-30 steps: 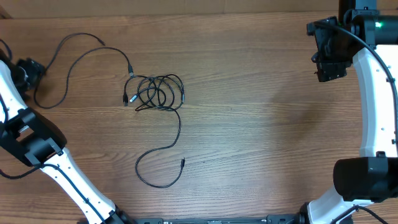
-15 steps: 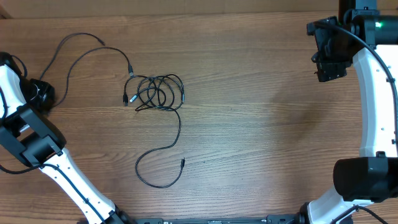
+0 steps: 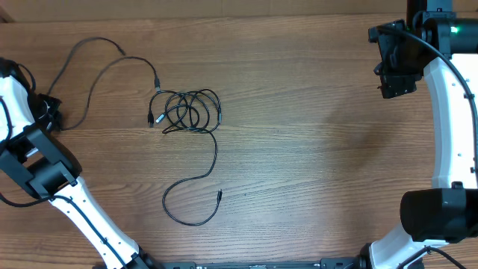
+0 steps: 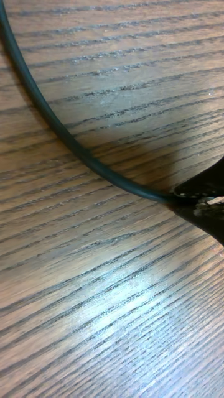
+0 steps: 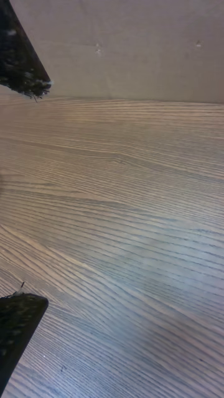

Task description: Untangle cables

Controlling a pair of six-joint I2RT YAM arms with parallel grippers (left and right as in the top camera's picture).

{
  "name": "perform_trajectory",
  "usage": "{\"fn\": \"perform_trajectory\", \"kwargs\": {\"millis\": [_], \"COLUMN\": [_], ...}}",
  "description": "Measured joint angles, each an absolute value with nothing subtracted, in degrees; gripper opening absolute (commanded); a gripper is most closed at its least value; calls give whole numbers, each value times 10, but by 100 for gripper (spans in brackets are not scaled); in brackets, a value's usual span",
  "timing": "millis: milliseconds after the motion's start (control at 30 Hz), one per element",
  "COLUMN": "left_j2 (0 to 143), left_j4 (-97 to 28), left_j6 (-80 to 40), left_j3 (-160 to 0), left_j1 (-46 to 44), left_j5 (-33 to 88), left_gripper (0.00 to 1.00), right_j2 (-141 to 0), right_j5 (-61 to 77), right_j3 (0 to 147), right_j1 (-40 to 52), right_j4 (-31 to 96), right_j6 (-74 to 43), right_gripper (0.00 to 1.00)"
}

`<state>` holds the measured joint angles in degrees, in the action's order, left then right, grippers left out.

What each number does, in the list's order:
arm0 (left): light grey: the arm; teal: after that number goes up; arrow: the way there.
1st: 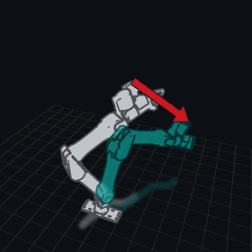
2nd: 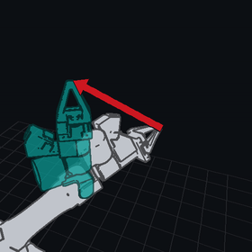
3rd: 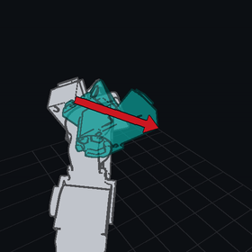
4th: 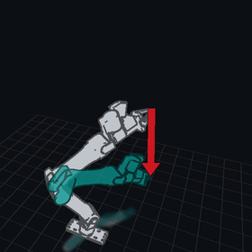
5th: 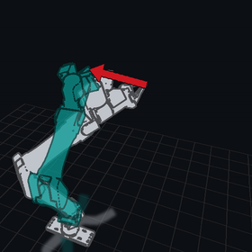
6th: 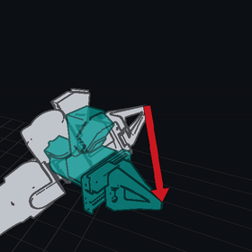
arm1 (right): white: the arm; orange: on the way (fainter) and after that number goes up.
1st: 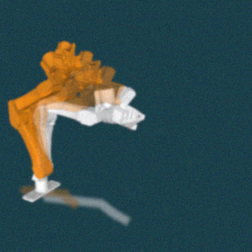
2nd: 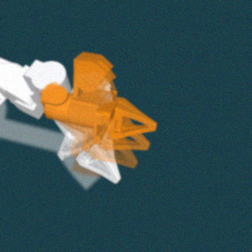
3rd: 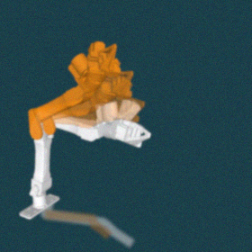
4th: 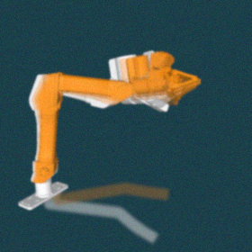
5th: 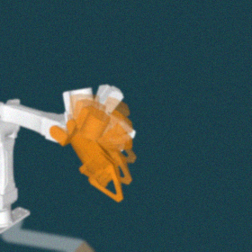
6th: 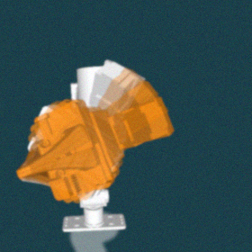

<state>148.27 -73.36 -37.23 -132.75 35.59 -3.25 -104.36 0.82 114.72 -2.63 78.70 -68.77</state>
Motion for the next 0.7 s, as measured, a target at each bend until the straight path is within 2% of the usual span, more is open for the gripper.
{"fn": "perform_trajectory", "kwargs": {"millis": [167, 300, 500, 633, 700], "left_j2": [1484, 1512, 1573, 1570, 1553], "left_j4": [-720, -732, -733, -663, -625], "left_j6": [-334, -309, -295, -294, -293], "left_j3": [-1332, -1393, -1597, -1762, -1787], "left_j1": [353, 355, 369, 375, 374], "left_j5": [-45, -46, -7, 18, 37], "left_gripper": [4, 4, 4, 4, 4], "right_j2": [-1044, -1044, -1044, -1044, -1044], "right_j5": [8, 8, 8, 8, 8], "right_j3": [1147, 1147, 1147, 1147, 1147], "right_j1": [-26, -26, -26, -26, -26], "right_j4": [787, 787, 787, 787, 787], "right_j6": [-688, -688, -687, -688, -688], "right_gripper": [100, 100, 100, 100, 100]}}
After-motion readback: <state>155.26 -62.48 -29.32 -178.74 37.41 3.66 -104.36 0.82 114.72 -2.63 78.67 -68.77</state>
